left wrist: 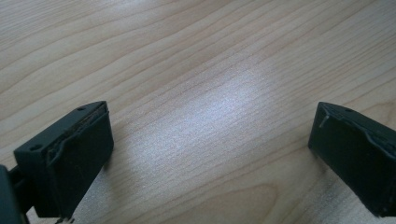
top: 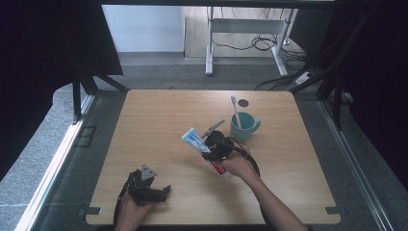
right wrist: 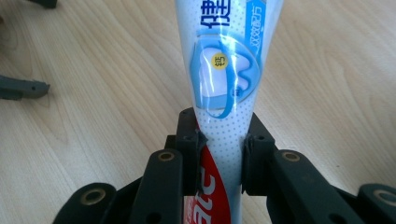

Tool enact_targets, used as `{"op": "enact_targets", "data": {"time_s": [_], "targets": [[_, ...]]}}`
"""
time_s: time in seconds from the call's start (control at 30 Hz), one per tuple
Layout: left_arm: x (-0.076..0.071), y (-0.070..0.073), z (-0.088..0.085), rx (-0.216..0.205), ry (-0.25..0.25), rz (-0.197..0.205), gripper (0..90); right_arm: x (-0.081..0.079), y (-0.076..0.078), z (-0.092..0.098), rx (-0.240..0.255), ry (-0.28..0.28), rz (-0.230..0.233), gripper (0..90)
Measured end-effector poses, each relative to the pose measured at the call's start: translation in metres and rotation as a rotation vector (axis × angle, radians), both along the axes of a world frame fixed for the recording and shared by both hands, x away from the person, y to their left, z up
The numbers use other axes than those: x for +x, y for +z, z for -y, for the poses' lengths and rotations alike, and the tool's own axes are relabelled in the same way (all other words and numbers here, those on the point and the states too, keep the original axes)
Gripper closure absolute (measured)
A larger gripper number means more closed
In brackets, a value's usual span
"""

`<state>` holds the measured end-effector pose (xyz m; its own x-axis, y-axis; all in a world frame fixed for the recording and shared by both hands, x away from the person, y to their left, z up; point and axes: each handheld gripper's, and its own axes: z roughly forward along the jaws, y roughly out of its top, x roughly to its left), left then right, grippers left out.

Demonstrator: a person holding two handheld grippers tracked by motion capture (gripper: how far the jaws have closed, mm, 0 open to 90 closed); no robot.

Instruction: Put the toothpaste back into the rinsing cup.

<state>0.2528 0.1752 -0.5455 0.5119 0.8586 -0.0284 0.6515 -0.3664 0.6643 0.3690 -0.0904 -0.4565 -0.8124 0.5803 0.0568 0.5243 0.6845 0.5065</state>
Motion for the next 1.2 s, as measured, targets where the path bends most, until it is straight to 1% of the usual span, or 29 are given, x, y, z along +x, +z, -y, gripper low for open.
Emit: {"op": "enact_targets", "data": {"time_s": [0.3,0.5,0.57,0.83,0.9,1.2], "targets": [[0.000,0.000,0.000,0.001,-0.001,0.001,0.0,-0.001,0.009,0.014,0.061,-0.028,0.051,72.7],[0.000,0.000,0.000,0.001,-0.001,0.001,0.0,-0.002,0.010,0.024,0.098,-0.042,0.080,72.7],[0.000,0.000,0.000,0.001,-0.001,0.000,0.0,-0.003,0.010,0.028,0.108,-0.052,0.083,72.7],[0.000,0.000,0.000,0.001,-0.001,0.001,0.0,-0.004,0.013,0.041,0.148,-0.075,0.121,72.6],[0.000,0.000,0.000,0.001,-0.001,0.001,0.0,-0.003,0.014,0.045,0.161,-0.083,0.122,72.6],[0.000,0.000,0.000,0.001,-0.001,0.001,0.0,-0.004,0.020,0.063,0.202,-0.123,0.178,72.6]]}}
